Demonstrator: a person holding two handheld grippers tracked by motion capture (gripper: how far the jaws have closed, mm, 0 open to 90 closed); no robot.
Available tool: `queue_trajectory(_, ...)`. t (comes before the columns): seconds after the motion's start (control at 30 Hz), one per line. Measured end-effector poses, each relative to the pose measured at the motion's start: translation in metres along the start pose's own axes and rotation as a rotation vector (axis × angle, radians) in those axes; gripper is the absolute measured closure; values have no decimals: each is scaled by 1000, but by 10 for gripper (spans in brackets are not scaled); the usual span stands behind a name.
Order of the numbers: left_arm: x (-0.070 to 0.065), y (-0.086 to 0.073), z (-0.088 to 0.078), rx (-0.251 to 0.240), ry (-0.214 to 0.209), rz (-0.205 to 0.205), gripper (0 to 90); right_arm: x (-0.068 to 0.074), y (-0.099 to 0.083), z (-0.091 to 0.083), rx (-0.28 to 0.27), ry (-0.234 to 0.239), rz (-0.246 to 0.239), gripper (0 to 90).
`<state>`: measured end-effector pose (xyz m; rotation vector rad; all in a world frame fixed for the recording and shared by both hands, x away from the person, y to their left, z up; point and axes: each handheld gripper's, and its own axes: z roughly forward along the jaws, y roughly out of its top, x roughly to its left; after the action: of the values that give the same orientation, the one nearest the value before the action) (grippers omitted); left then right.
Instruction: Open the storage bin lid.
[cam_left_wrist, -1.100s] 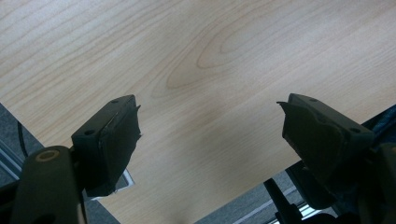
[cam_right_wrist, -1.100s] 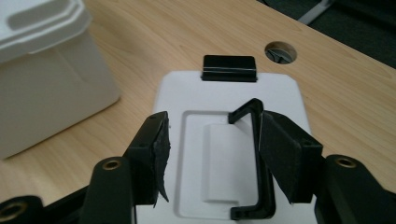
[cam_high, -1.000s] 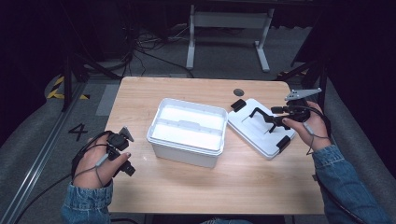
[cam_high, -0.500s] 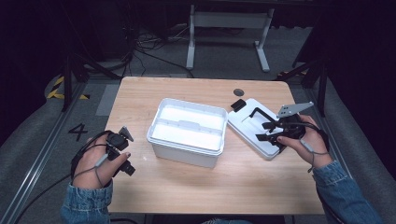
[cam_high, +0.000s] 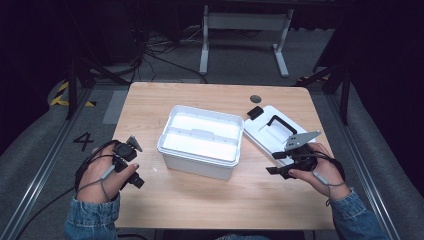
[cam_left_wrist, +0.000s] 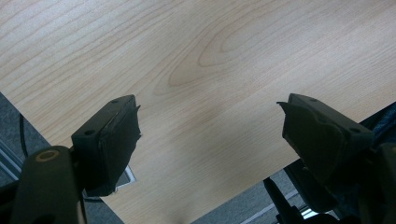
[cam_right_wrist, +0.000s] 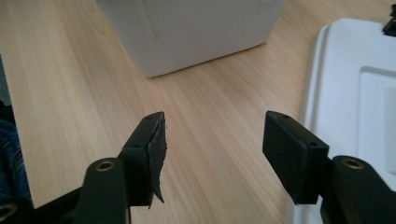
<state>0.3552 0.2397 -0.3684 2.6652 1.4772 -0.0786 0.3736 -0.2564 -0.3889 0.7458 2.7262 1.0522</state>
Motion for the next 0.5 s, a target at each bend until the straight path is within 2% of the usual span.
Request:
queue_trajectory(0.27,0,-1,0,1,0,-11,197,10,-11,17,25,37,7,403)
queue_trajectory(0.33,0,-1,0,-2,-6,-7,197,11,-14,23,55,44,6,402)
queue_trajectory(0.5,0,-2,-1,-3,-6,-8,196,14,-17,34,90,54,6,396)
